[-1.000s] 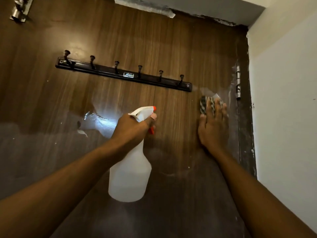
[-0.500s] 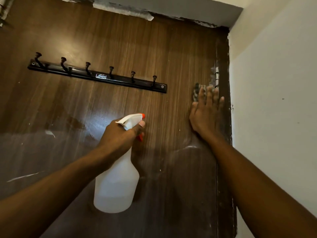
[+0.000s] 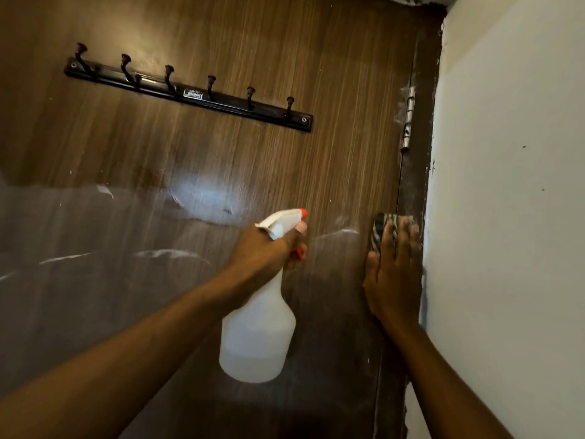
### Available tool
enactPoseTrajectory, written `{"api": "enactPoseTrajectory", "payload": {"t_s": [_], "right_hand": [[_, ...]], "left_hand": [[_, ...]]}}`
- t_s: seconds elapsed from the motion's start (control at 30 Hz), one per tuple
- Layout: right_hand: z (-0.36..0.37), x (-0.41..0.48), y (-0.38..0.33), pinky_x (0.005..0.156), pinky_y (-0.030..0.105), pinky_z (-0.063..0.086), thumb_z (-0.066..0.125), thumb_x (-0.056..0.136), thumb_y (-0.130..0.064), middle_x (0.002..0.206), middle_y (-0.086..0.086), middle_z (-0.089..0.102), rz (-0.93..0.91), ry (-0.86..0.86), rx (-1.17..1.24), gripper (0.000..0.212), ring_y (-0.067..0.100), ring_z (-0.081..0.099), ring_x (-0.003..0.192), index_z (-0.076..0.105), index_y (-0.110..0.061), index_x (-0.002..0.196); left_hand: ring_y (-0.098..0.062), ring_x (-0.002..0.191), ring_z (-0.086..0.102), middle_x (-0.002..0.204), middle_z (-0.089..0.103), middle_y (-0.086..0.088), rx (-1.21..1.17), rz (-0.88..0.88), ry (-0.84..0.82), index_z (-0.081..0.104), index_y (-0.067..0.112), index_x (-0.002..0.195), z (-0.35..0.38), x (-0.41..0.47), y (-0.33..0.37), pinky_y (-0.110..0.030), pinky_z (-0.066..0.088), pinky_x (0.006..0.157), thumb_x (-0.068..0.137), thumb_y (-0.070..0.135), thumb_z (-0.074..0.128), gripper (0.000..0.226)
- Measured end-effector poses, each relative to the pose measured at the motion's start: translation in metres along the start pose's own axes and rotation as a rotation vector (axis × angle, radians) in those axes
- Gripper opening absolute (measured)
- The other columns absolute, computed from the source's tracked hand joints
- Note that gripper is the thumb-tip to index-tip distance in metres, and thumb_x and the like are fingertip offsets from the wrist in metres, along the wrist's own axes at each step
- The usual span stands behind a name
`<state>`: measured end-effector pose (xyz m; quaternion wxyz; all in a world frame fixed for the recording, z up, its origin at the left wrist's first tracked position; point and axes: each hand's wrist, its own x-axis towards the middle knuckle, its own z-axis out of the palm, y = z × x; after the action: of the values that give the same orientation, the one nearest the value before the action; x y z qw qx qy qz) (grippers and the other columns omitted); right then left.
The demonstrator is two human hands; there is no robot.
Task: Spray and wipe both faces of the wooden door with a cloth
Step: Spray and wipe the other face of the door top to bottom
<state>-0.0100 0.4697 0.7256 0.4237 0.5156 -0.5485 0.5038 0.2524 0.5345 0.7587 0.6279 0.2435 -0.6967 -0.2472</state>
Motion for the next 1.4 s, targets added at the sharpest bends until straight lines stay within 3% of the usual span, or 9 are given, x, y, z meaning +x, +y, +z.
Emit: {"api": "enactPoseTrajectory", "payload": {"t_s": [0.2, 0.43, 0.53, 0.63, 0.8, 0.93, 1.03, 1.23, 1.4], "right_hand": [[0.006, -0.064, 0.007, 0.122, 0.053, 0.017, 0.027, 0.101, -0.043, 0.167, 0.009, 0.012, 0.015, -0.020, -0.030, 0.065, 0.029, 0.005, 0.155, 0.013, -0.018, 0.160], [0.004, -0.060, -0.001, 0.123, 0.054, 0.017, 0.022, 0.102, -0.043, 0.167, 0.011, 0.015, 0.084, -0.011, -0.054, 0.063, 0.031, 0.006, 0.155, 0.019, -0.017, 0.159], [0.006, -0.018, -0.028, 0.120, 0.058, 0.020, 0.021, 0.103, -0.043, 0.165, 0.016, 0.021, 0.141, 0.034, -0.042, 0.062, 0.037, 0.013, 0.153, 0.024, -0.016, 0.158], [0.016, -0.001, -0.056, 0.119, 0.057, 0.022, 0.024, 0.103, -0.041, 0.162, 0.018, 0.028, -0.025, 0.028, -0.059, 0.059, 0.039, 0.018, 0.151, 0.032, -0.015, 0.155], [0.022, -0.061, -0.028, 0.117, 0.056, 0.028, 0.030, 0.103, -0.041, 0.160, 0.015, 0.034, -0.392, 0.028, -0.056, 0.055, 0.036, 0.027, 0.150, 0.034, -0.019, 0.154], [0.014, -0.048, -0.030, 0.118, 0.057, 0.026, 0.038, 0.097, -0.036, 0.161, 0.016, 0.032, -0.159, 0.069, -0.026, 0.059, 0.038, 0.025, 0.150, 0.040, -0.017, 0.153], [0.013, -0.012, -0.081, 0.118, 0.056, 0.025, 0.037, 0.100, -0.035, 0.160, 0.018, 0.031, 0.032, 0.122, -0.029, 0.059, 0.041, 0.026, 0.147, 0.037, -0.014, 0.155], [0.040, -0.047, -0.155, 0.122, 0.052, 0.023, 0.041, 0.099, -0.032, 0.162, 0.014, 0.030, -0.387, 0.018, -0.005, 0.059, 0.034, 0.020, 0.152, 0.034, -0.019, 0.156], [0.030, -0.098, -0.099, 0.122, 0.051, 0.021, 0.043, 0.097, -0.031, 0.164, 0.011, 0.026, -0.412, -0.024, -0.009, 0.063, 0.031, 0.019, 0.153, 0.030, -0.019, 0.157]], "left_hand": [[-0.012, 0.091, 0.065, 0.102, 0.069, -0.004, 0.007, -0.127, 0.033, 0.059, 0.010, 0.119, 0.029, -0.045, -0.036, -0.024, 0.053, 0.078, 0.081, 0.039, 0.064, 0.048], [-0.016, 0.116, 0.055, 0.129, 0.056, 0.000, 0.167, -0.129, 0.099, 0.047, 0.017, 0.130, 0.043, -0.066, -0.037, -0.014, 0.040, 0.082, 0.079, 0.034, 0.069, 0.058], [-0.011, 0.111, 0.056, 0.122, 0.058, 0.004, 0.146, -0.094, 0.115, 0.049, 0.019, 0.128, 0.041, -0.061, -0.035, -0.007, 0.041, 0.077, 0.078, 0.035, 0.070, 0.056], [-0.007, 0.100, 0.056, 0.102, 0.056, 0.014, 0.053, -0.087, 0.143, 0.051, 0.023, 0.119, 0.035, -0.056, -0.035, -0.004, 0.042, 0.066, 0.080, 0.033, 0.068, 0.044], [-0.018, 0.105, 0.054, 0.116, 0.056, -0.001, -0.062, -0.201, 0.183, 0.050, 0.009, 0.125, 0.019, -0.063, -0.042, -0.025, 0.043, 0.088, 0.086, 0.023, 0.059, 0.042], [-0.024, 0.109, 0.058, 0.122, 0.060, -0.010, -0.050, -0.216, 0.201, 0.053, 0.007, 0.125, -0.011, -0.079, -0.051, -0.036, 0.047, 0.098, 0.088, 0.023, 0.057, 0.040], [-0.017, 0.097, 0.065, 0.106, 0.068, -0.005, 0.066, -0.105, 0.214, 0.059, 0.019, 0.121, -0.044, -0.081, -0.051, -0.037, 0.054, 0.089, 0.084, 0.035, 0.063, 0.040], [-0.017, 0.085, 0.068, 0.089, 0.071, -0.004, 0.112, -0.094, 0.290, 0.065, 0.022, 0.115, -0.074, -0.073, -0.052, -0.030, 0.052, 0.072, 0.082, 0.038, 0.066, 0.037], [-0.015, 0.082, 0.068, 0.090, 0.071, -0.004, 0.136, -0.108, 0.263, 0.062, 0.025, 0.119, -0.085, -0.087, -0.054, -0.026, 0.053, 0.069, 0.085, 0.034, 0.063, 0.035]]}}
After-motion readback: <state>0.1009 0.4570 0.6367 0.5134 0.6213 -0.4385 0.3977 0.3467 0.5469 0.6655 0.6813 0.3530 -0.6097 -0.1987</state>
